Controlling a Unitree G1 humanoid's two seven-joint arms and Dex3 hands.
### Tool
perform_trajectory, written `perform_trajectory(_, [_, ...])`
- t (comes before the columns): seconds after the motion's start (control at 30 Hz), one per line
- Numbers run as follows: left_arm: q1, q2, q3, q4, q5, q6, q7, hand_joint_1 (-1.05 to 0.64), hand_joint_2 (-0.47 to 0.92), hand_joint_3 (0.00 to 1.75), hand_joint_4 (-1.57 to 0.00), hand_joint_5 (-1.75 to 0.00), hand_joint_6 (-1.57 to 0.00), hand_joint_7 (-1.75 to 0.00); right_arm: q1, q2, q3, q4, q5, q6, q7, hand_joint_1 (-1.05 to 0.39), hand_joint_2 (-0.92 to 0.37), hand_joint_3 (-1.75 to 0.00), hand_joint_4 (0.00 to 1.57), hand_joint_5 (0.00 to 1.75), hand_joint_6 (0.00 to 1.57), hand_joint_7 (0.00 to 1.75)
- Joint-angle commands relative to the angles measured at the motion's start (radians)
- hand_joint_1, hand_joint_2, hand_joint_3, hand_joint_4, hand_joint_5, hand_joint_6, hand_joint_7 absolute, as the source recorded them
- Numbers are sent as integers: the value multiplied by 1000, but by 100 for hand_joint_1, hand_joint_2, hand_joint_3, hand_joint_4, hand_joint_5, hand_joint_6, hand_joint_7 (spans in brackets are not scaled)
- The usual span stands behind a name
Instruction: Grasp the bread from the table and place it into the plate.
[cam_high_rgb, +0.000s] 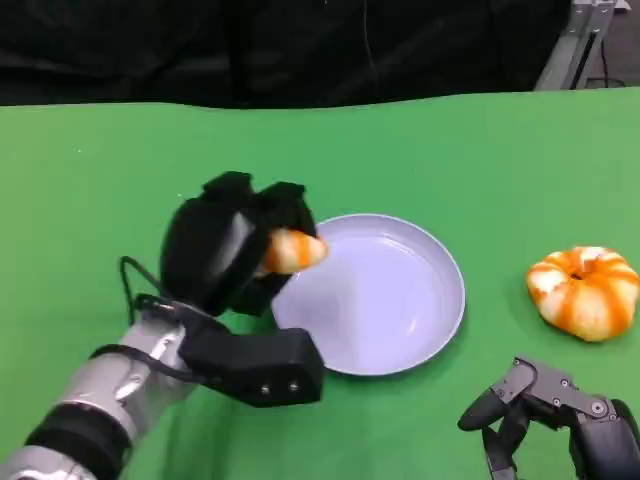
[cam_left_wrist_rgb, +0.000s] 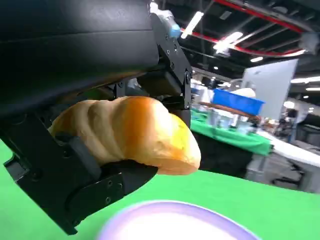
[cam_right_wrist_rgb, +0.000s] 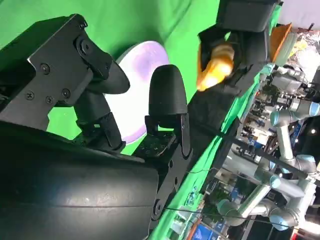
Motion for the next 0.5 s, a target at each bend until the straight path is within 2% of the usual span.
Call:
perform_trajectory(0.03, [-27,-28,-5,-1,-14,1,-44,-11,20,147,-92,-175,-75,-174,8,-6,1,-4,-3,-3,-5,8,-34,-130,82,167,80,125])
perform_trajectory(0.27, [-65,-104,-17,79,-31,11,-123,-10,24,138,-93,-175,-76,-171,13,-7,1,-6,-5,-9,-6,8,-34,-131,81,169,81,125])
perform_trajectory(0.3, [-69,-114,-15,88,-40,13,-146,-10,28,131,-89,-175,-77,-160,15,-8,1,-7,-4,-10,-5,8,-34,-131,81,169,81,125])
perform_trajectory(0.37, [-75,-126,-9,87,-65,35,-218,-9,30,127,-87,-175,-78,-154,18,-9,1,-9,-1,-11,-3,8,-34,-131,81,169,81,125])
perform_trajectory(0.4, [-77,-132,-5,81,-77,51,-258,-14,48,94,-80,-143,-79,-109,20,-9,1,-11,0,-11,-2,8,-34,-131,80,169,81,125])
perform_trajectory(0.43, [-77,-135,-2,74,-87,64,-288,-16,59,73,-79,-130,-85,-81,21,-9,1,-11,1,-11,-1,8,-34,-131,80,169,81,125])
perform_trajectory(0.47, [-82,-133,-14,62,-78,86,-323,-16,66,60,-79,-123,-90,-64,22,-9,1,-12,-1,-11,-3,8,-34,-131,80,168,81,125])
perform_trajectory(0.5, [-85,-128,-27,50,-64,105,-346,-24,77,36,-65,-102,-75,-35,23,-9,0,-12,-5,-11,-5,7,-34,-131,81,169,81,125])
